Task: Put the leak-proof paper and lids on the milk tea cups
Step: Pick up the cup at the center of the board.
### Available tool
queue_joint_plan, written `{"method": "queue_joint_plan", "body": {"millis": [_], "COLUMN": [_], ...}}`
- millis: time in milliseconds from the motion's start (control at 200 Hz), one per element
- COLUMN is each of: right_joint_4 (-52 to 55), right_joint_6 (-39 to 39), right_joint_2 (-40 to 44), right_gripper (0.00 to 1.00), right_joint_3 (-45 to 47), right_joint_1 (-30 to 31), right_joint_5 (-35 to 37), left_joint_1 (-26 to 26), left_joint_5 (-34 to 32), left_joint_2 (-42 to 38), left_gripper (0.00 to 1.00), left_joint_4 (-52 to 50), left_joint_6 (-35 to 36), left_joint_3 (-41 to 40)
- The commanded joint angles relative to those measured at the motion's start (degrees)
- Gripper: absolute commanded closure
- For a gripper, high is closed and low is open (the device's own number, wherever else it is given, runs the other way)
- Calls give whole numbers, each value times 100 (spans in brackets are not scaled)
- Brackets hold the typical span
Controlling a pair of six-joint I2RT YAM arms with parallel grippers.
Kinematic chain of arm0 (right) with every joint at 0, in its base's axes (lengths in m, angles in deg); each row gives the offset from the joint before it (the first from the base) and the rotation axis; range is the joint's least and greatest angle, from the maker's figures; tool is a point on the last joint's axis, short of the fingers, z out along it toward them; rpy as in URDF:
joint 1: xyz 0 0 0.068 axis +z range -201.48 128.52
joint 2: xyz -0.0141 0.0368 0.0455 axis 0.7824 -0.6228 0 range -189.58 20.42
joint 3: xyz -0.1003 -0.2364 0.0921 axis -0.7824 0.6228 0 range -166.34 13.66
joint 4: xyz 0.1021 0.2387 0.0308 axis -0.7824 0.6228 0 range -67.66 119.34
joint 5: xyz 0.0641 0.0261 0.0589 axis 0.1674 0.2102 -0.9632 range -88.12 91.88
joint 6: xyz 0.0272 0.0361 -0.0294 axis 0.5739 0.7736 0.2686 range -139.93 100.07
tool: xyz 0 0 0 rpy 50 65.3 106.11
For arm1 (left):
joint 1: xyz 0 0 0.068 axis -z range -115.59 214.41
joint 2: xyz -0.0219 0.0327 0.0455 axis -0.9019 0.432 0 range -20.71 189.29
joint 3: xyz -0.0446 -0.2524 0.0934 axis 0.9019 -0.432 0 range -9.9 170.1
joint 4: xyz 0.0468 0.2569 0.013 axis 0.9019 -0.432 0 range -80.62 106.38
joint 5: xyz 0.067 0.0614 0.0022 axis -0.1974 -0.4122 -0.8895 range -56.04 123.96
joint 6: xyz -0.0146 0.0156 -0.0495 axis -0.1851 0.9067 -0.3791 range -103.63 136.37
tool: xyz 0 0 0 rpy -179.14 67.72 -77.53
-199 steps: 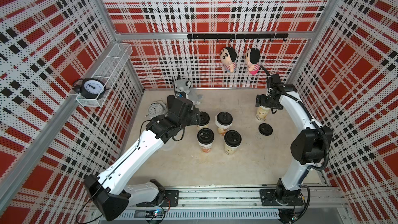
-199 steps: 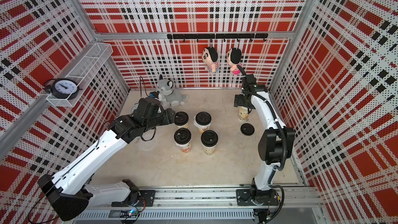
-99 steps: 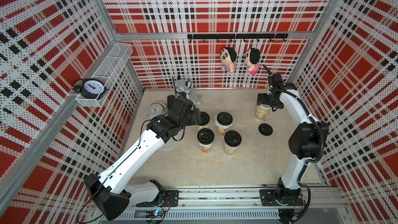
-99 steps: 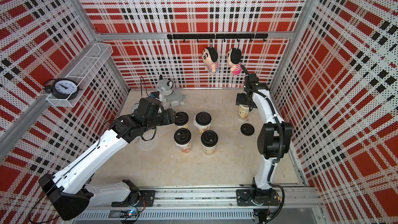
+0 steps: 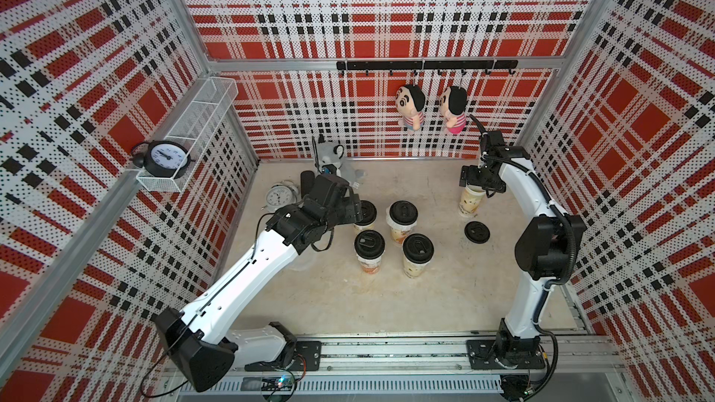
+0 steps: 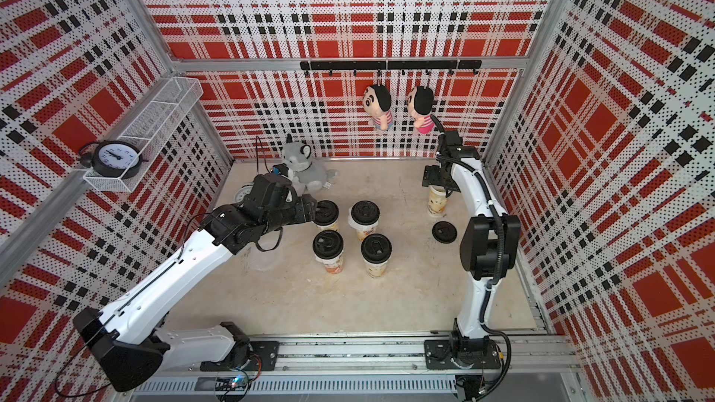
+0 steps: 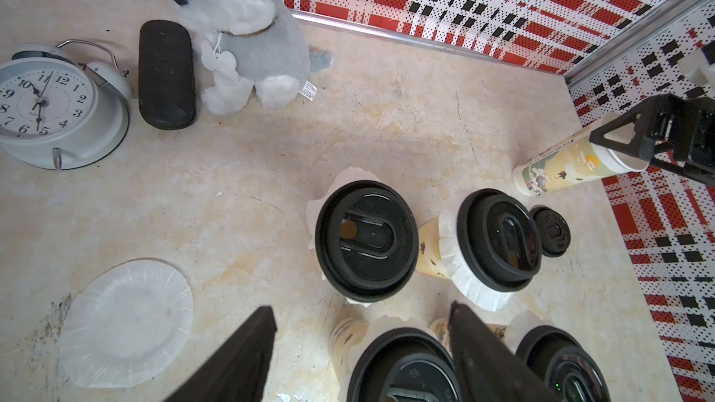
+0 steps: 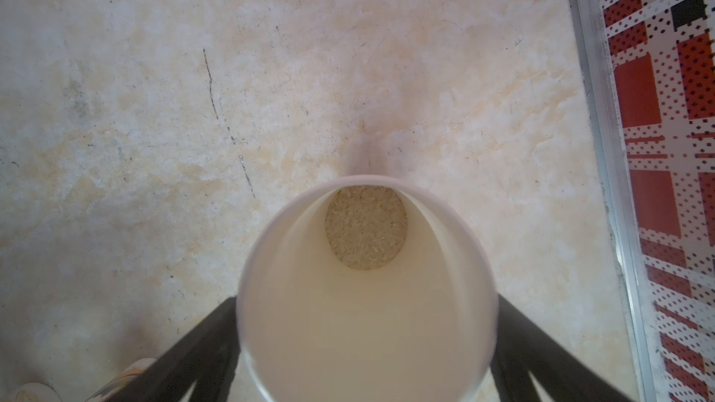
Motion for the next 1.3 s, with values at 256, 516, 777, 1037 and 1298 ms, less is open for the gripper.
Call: {"method": "queue_joint_plan", "body": {"millis": [256, 516, 777, 1037, 1298], "right_joint_4": [-42, -50, -156, 229, 943], "right_joint_6": [-36, -47, -53, -71, 109], "right_joint_2": [-165, -46, 964, 2195, 3006], "right_gripper": [7, 14, 16, 18, 20], "right_joint_3": [-144, -86, 542, 1125, 969], "right_joint_1": [-33, -32, -11, 339, 1003], "right_joint_5": [56, 97, -20, 46, 127], "left_joint_1": [-42, -42, -41, -83, -255], "left_joint_5": [17, 5, -16, 118, 375], "left_joint_2": [-39, -88, -117, 7, 316], "left_gripper": [26, 26, 26, 26, 26], "left_joint_4": [-42, -77, -62, 37, 15], "left_joint_6": [52, 46, 74, 259, 547], "left_joint_3": [101, 66, 48, 132, 533]}}
